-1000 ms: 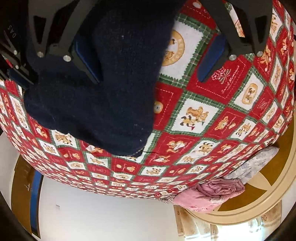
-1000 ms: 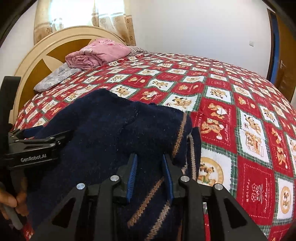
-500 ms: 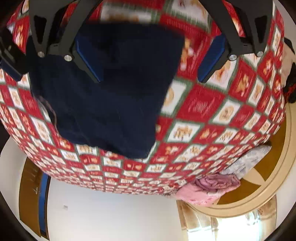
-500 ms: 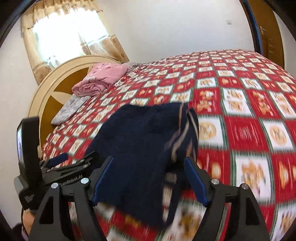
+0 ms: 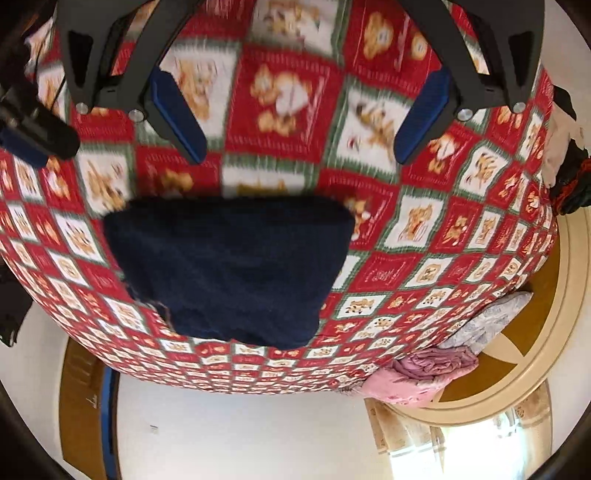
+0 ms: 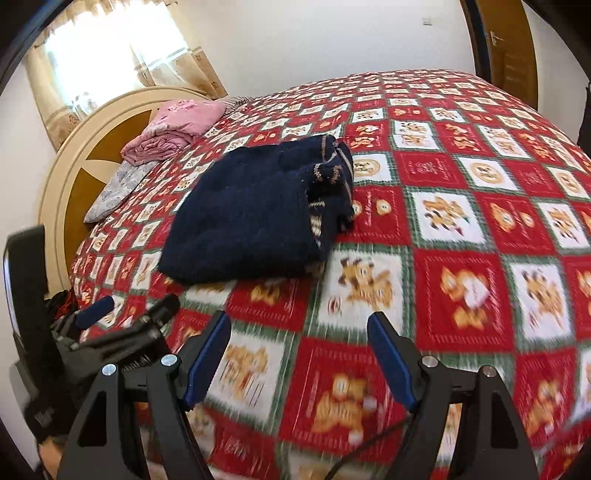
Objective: Fold small clothes
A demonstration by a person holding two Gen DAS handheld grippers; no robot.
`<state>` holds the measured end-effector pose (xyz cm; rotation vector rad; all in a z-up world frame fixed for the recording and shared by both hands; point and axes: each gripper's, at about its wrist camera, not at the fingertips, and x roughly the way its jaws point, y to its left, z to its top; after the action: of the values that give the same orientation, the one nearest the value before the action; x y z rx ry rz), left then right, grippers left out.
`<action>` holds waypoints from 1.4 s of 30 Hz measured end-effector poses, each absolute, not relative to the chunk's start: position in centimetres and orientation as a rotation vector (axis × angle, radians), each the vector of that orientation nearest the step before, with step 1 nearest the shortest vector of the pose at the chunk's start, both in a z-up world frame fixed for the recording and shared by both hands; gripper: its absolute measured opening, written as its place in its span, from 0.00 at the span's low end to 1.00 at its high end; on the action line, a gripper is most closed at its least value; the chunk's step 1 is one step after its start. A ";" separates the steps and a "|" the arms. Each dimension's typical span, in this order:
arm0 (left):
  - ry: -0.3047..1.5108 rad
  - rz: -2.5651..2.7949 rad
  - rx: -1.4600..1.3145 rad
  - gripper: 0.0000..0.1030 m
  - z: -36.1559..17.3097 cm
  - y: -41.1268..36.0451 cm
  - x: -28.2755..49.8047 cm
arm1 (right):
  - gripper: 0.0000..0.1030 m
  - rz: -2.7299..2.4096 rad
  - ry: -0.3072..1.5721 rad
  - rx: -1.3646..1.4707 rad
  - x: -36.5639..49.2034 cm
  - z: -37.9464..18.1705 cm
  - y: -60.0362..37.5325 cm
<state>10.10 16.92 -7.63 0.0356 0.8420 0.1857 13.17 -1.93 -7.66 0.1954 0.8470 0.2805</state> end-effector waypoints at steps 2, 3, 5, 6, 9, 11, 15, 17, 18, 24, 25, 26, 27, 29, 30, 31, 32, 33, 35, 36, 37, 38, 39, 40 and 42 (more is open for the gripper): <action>0.823 0.182 0.051 1.00 -6.7 16.7 8.4 | 0.75 0.271 0.849 0.201 11.9 -6.7 -2.1; 0.799 0.180 0.061 1.00 -5.9 16.6 7.3 | 0.75 0.264 0.844 0.197 10.9 -5.8 -2.2; 0.755 0.177 0.064 1.00 -4.6 16.6 5.7 | 0.75 0.266 0.809 0.181 9.1 -4.1 -2.1; 0.720 0.172 0.059 1.00 -3.5 16.7 4.7 | 0.75 0.260 0.780 0.162 8.0 -3.2 -2.0; 0.655 0.164 0.038 1.00 -1.2 16.7 3.2 | 0.75 0.240 0.638 0.083 4.2 -0.3 -1.0; 0.622 0.154 0.037 1.00 -0.2 16.5 2.4 | 0.75 0.227 0.544 0.038 1.9 1.2 -0.6; 0.553 0.153 0.035 1.00 1.2 15.9 0.5 | 0.75 0.176 0.339 -0.010 -2.0 3.5 -0.9; 0.523 0.153 0.047 1.00 1.8 15.6 -0.2 | 0.75 0.158 0.261 0.020 -3.2 4.4 -1.7; 0.504 0.160 0.060 1.00 2.1 15.3 -0.6 | 0.76 0.157 0.237 0.036 -3.4 4.7 -2.1; 0.412 0.165 0.098 1.00 3.2 14.5 -2.0 | 0.77 0.136 0.202 0.098 -3.8 5.3 -3.4; 0.408 0.163 0.093 1.00 3.3 14.5 -2.1 | 0.77 0.131 0.201 0.097 -3.9 5.3 -3.5; 0.403 0.159 0.087 1.00 3.4 14.6 -2.2 | 0.77 0.130 0.199 0.096 -3.9 5.3 -3.5; 0.398 0.157 0.084 1.00 3.5 14.6 -2.3 | 0.77 0.129 0.198 0.095 -3.9 5.2 -3.5; 0.388 0.160 0.083 1.00 3.6 14.5 -2.4 | 0.77 0.129 0.193 0.094 -4.0 5.2 -3.5; 0.382 0.163 0.088 1.00 3.6 14.3 -2.6 | 0.77 0.130 0.190 0.091 -4.0 5.2 -3.5; 0.378 0.164 0.090 1.00 3.7 14.2 -2.7 | 0.77 0.131 0.189 0.088 -4.0 5.2 -3.4; 0.376 0.163 0.089 1.00 3.7 14.2 -2.7 | 0.77 0.132 0.188 0.084 -4.1 5.1 -3.4; 0.374 0.159 0.086 1.00 3.7 14.1 -2.8 | 0.77 0.133 0.187 0.079 -4.1 5.1 -3.3; 0.374 0.156 0.076 1.00 3.8 14.3 -2.8 | 0.77 0.136 0.190 0.075 -4.1 5.0 -3.2; 0.376 0.159 0.071 1.00 3.8 14.4 -2.8 | 0.77 0.137 0.193 0.073 -4.0 4.9 -3.2; 0.375 0.163 0.069 1.00 3.8 14.5 -2.8 | 0.77 0.136 0.195 0.072 -4.0 4.9 -3.2; 0.377 0.167 0.068 1.00 3.8 14.5 -2.7 | 0.77 0.134 0.195 0.072 -4.0 4.8 -3.2; 0.380 0.174 0.070 1.00 3.7 14.5 -2.7 | 0.77 0.134 0.196 0.072 -4.0 4.8 -3.2; 0.381 0.177 0.073 1.00 3.6 14.5 -2.6 | 0.77 0.133 0.196 0.074 -3.9 4.8 -3.3; 0.386 0.177 0.074 1.00 3.5 14.5 -2.6 | 0.77 0.129 0.195 0.077 -4.0 4.8 -3.4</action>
<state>-2.55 14.49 3.47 0.0744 0.3858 0.1772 -3.97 -3.36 4.76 0.0774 0.1952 0.1287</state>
